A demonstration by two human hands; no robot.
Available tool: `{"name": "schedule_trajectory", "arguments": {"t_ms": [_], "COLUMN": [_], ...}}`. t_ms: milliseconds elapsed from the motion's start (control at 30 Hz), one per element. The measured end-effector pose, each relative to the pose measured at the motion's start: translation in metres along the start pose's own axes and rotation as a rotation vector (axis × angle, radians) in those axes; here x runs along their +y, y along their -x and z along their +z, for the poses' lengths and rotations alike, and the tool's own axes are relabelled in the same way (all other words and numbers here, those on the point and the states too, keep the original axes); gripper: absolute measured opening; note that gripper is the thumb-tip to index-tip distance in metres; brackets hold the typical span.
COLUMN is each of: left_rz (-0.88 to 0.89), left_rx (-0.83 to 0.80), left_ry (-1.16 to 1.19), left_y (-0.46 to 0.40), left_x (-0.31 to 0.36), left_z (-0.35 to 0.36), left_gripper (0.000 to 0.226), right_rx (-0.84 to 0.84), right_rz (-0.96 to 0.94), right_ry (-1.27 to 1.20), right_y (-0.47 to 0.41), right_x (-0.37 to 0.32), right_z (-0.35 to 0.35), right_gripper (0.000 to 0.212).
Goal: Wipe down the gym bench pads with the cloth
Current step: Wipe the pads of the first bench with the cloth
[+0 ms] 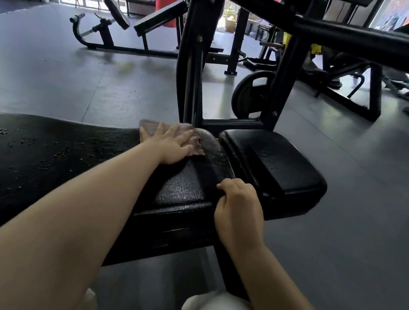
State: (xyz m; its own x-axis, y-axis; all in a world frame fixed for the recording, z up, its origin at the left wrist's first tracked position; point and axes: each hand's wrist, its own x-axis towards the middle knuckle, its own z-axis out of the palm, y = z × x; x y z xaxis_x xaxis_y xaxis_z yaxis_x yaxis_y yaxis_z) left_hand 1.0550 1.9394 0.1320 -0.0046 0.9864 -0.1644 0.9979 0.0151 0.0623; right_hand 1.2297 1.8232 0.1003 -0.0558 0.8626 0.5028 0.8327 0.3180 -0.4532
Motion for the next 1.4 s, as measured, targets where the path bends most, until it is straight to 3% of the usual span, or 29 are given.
{"name": "schedule_trajectory", "arguments": {"t_ms": [133, 300, 500, 567, 667, 700, 767, 867, 967, 1133, 1200, 1300, 1400], "left_rz": [0.03, 0.203, 0.356, 0.421, 0.486, 0.469, 0.42, 0.336, 0.263, 0.273, 0.271, 0.304, 0.344], "left_rx": [-0.006, 0.001, 0.025, 0.091, 0.26, 0.31, 0.423, 0.495, 0.512, 0.5, 0.458, 0.439, 0.43], "left_ry": [0.006, -0.027, -0.069, 0.129, 0.829, 0.937, 0.861, 0.54, 0.388, 0.318, 0.247, 0.194, 0.159], "left_y": [0.021, 0.068, 0.12, 0.129, 0.143, 0.147, 0.15, 0.148, 0.145, 0.138, 0.136, 0.134, 0.132], "left_x": [0.005, 0.03, 0.038, 0.032, 0.021, 0.016, 0.004, -0.011, -0.014, -0.007, -0.002, 0.002, 0.007], "left_z": [0.003, 0.015, 0.026, 0.028, 0.022, 0.019, 0.016, 0.015, 0.015, 0.016, 0.018, 0.019, 0.02], "left_gripper": [0.055, 0.053, 0.057, 0.052, 0.038, 0.035, 0.038, 0.036, 0.039, 0.044, 0.045, 0.046, 0.047], "right_rx": [-0.027, -0.097, -0.058, -0.044, -0.151, -0.18, -0.284, -0.532, -0.63, -0.558, -0.445, -0.27, -0.097], "right_rz": [0.012, 0.072, 0.134, 0.078, 0.055, 0.012, -0.104, 0.009, 0.016, -0.026, -0.063, -0.147, -0.119], "right_ry": [-0.026, -0.09, -0.151, -0.113, -0.142, -0.136, -0.037, 0.207, 0.404, 0.368, 0.292, -0.016, -0.104], "right_y": [0.0, 0.001, -0.001, -0.002, -0.01, -0.015, -0.023, -0.024, -0.023, -0.03, -0.03, -0.028, -0.028], "right_x": [-0.001, -0.003, -0.016, -0.026, -0.043, -0.049, -0.054, -0.064, -0.072, -0.046, -0.022, 0.008, 0.022], "right_z": [-0.006, -0.021, -0.037, -0.038, -0.033, -0.027, -0.007, 0.017, 0.027, 0.014, 0.008, -0.009, -0.033], "right_gripper": [0.031, 0.039, 0.024, 0.023, 0.027, 0.026, 0.03, 0.054, 0.067, 0.048, 0.045, 0.035, 0.027]}}
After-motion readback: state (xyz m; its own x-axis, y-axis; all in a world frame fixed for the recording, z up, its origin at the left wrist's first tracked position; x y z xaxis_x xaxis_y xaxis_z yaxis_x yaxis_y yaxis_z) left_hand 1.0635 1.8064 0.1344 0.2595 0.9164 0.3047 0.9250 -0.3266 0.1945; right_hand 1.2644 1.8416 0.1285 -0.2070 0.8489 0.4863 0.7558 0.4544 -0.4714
